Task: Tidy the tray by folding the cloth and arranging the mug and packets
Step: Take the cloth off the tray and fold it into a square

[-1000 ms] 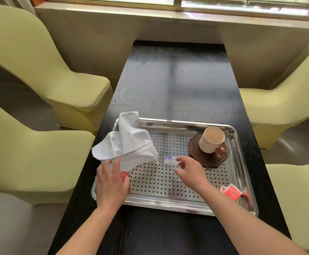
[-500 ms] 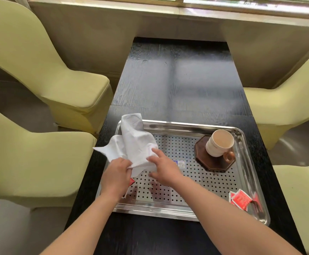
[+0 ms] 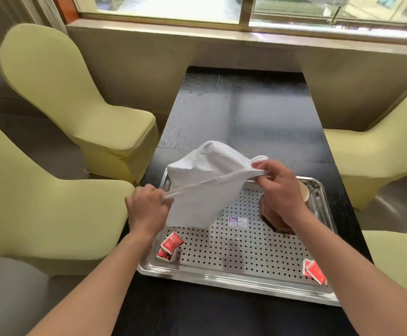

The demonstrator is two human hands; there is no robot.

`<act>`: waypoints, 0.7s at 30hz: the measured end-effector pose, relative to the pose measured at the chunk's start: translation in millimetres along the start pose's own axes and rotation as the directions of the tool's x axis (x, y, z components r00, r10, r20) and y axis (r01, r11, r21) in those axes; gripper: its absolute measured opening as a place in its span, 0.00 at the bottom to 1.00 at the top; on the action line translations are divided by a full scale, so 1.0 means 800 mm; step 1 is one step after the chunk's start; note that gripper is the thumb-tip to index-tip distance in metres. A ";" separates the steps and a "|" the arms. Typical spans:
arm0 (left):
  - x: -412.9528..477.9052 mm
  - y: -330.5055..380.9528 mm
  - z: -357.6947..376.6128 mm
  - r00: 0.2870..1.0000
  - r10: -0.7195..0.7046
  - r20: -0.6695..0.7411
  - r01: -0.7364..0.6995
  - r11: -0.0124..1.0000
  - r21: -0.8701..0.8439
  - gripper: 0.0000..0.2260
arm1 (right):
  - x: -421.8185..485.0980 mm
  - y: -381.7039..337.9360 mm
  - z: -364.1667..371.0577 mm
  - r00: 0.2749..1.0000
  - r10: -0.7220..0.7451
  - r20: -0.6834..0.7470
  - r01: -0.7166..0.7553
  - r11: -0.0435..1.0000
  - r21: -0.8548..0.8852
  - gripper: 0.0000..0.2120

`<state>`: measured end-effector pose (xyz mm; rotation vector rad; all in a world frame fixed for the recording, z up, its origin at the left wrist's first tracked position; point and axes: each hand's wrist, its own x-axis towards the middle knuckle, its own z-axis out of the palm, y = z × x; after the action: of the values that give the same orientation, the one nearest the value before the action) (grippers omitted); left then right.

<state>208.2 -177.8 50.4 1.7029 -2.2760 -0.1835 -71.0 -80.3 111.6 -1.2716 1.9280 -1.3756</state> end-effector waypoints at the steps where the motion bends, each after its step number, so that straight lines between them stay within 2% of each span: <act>1: 0.000 0.001 -0.006 1.000 -0.011 -0.007 0.011 0.998 -0.066 0.11 | -0.004 -0.004 -0.012 1.000 -0.010 -0.027 0.011 1.000 0.020 0.10; 4: 0.000 -0.001 -0.022 0.993 -0.118 0.024 0.119 0.927 -0.356 0.09 | -0.021 -0.014 -0.042 0.996 -0.019 -0.083 0.023 0.999 0.037 0.13; 6: -0.001 0.002 -0.041 0.982 -0.190 -0.005 0.160 0.841 -0.516 0.07 | -0.034 -0.022 -0.060 0.992 -0.057 -0.113 0.057 0.998 0.002 0.10; 10: -0.011 0.014 -0.096 0.965 -0.243 -0.093 0.088 0.641 -0.762 0.05 | -0.067 -0.046 -0.095 0.977 -0.165 -0.136 0.161 0.986 -0.037 0.03; 14: -0.033 0.018 -0.150 0.965 -0.191 -0.181 -0.051 0.541 -0.840 0.11 | -0.111 -0.083 -0.124 0.943 -0.296 -0.152 0.293 0.955 -0.039 0.07; 17: -0.052 0.018 -0.175 0.970 -0.144 -0.198 -0.111 0.459 -0.882 0.13 | -0.143 -0.105 -0.138 0.938 -0.323 -0.125 0.314 0.946 -0.086 0.06; 19: -0.068 0.014 -0.181 0.975 -0.118 -0.188 -0.117 0.451 -0.885 0.11 | -0.163 -0.109 -0.145 0.945 -0.304 -0.121 0.289 0.949 -0.129 0.07; 21: -0.088 0.006 -0.180 0.979 -0.082 -0.185 -0.120 0.500 -0.858 0.10 | -0.185 -0.108 -0.147 0.950 -0.282 -0.134 0.261 0.953 -0.152 0.09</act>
<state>266.2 -98.8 177.3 1.0469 -1.5460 -0.9392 -55.5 98.7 215.2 -1.5863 2.0344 -1.5408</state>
